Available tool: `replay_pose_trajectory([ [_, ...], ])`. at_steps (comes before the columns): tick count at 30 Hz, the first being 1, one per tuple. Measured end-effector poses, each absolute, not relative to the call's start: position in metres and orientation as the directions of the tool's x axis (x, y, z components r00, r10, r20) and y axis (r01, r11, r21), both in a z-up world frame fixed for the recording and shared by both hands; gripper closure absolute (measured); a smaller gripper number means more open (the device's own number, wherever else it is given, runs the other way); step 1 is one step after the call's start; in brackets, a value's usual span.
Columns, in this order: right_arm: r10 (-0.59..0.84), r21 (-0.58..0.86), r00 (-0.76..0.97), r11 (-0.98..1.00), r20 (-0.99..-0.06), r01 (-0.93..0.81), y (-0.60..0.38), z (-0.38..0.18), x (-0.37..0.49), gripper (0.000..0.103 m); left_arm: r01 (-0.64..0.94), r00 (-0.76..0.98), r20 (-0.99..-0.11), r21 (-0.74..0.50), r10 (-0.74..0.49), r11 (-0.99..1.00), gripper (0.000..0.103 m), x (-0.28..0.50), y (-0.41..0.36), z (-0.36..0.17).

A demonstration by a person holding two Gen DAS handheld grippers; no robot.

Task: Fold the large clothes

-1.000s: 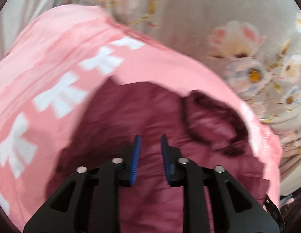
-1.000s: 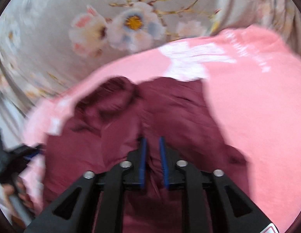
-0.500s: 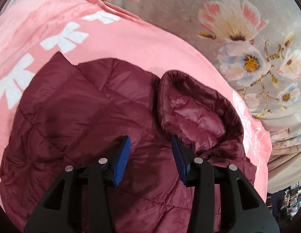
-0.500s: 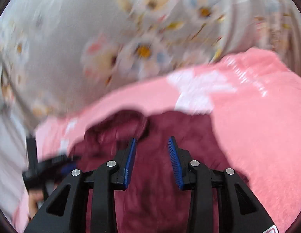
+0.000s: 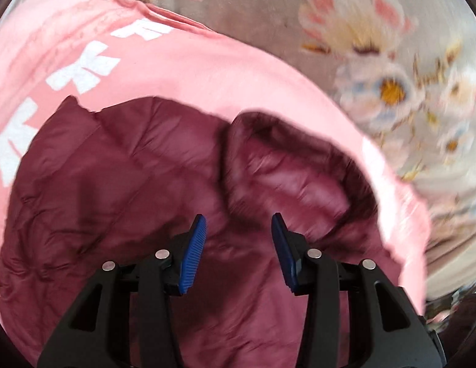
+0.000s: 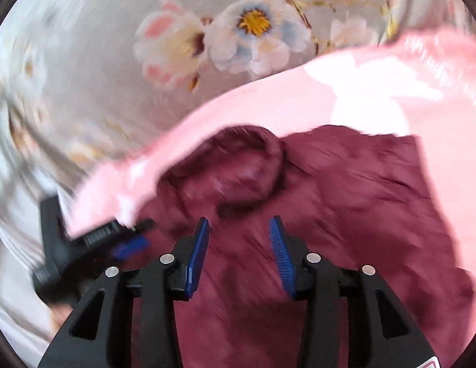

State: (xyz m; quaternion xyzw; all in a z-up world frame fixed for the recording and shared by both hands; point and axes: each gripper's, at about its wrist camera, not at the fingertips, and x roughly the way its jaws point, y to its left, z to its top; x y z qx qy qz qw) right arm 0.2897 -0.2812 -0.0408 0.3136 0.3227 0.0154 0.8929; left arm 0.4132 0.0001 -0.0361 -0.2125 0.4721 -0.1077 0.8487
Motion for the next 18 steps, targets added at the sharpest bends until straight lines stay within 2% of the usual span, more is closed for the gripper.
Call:
replay_pose_trajectory([
  [3,0.288,0.68,0.782,0.699,-0.553,0.223,-0.296,-0.055,0.319,0.061,-0.071,0.504,-0.775,-0.477,-0.381,0.876,0.056,0.432,-0.001,-0.04],
  [7,0.313,0.744,0.77,0.599,-0.556,0.294,-0.3,-0.077,0.338,0.06,-0.178,0.421,-0.793,-0.548,-0.44,0.817,0.057,0.451,0.006,-0.069],
  [9,0.324,0.75,0.767,0.593,-0.555,0.293,-0.295,-0.083,0.342,0.073,-0.185,0.416,-0.792,-0.555,-0.447,0.811,0.062,0.452,0.003,-0.073],
  [10,0.325,0.733,0.759,0.62,-0.564,0.28,-0.291,-0.082,0.345,0.085,-0.171,0.413,-0.798,-0.541,-0.438,0.824,0.077,0.452,0.0,-0.074],
  [11,0.313,0.699,0.751,0.665,-0.581,0.264,-0.286,-0.079,0.344,0.09,-0.143,0.404,-0.806,-0.523,-0.433,0.84,0.091,0.45,-0.004,-0.075],
  [15,0.144,0.447,0.732,0.863,-0.666,0.237,-0.275,-0.062,0.324,0.093,-0.016,0.415,-0.836,-0.401,-0.359,0.916,0.093,0.439,-0.009,-0.076],
  [18,0.069,0.299,0.675,0.926,-0.735,0.231,-0.267,-0.078,0.324,0.095,0.045,0.431,-0.842,-0.338,-0.324,0.94,0.093,0.432,-0.016,-0.084],
])
